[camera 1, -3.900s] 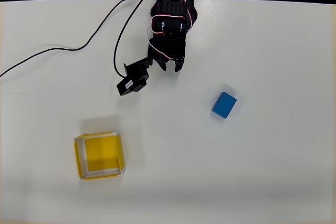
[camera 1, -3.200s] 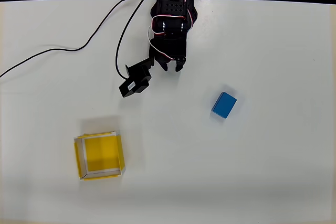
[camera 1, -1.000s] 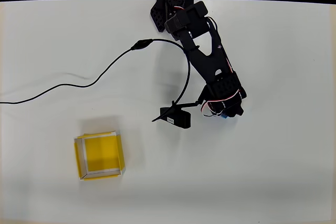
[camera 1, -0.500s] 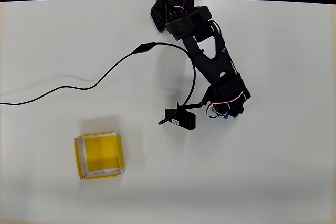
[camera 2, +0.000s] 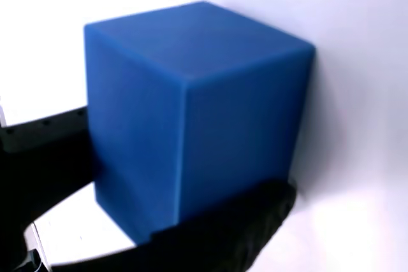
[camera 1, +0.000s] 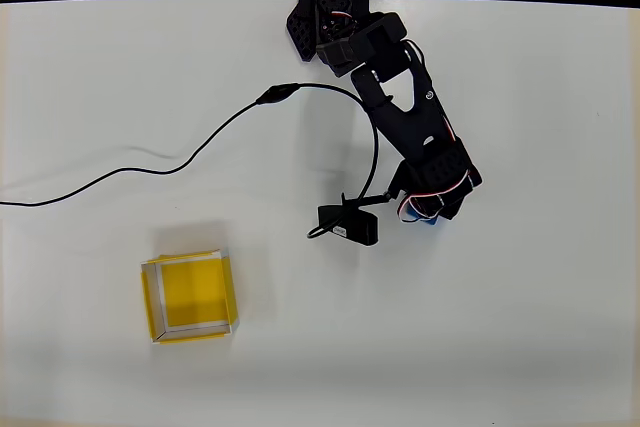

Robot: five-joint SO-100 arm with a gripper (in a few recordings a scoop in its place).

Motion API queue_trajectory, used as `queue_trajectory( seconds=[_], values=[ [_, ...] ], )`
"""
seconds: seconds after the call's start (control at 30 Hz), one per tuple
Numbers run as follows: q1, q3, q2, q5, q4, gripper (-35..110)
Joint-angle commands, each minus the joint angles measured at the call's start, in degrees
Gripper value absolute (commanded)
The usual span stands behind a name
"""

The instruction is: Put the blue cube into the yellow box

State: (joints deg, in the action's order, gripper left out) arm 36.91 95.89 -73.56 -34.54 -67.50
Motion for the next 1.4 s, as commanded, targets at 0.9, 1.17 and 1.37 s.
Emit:
queue_trajectory(
  seconds=[0.9, 1.17, 1.37],
  values=[
    [-53.70, 1.93, -33.57, -47.46, 17.75, 12],
    [-62.58, 0.26, -23.73, -53.61, 35.95, 12],
    [-65.57, -5.62, -12.92, -56.25, 46.58, 12]
  ],
)
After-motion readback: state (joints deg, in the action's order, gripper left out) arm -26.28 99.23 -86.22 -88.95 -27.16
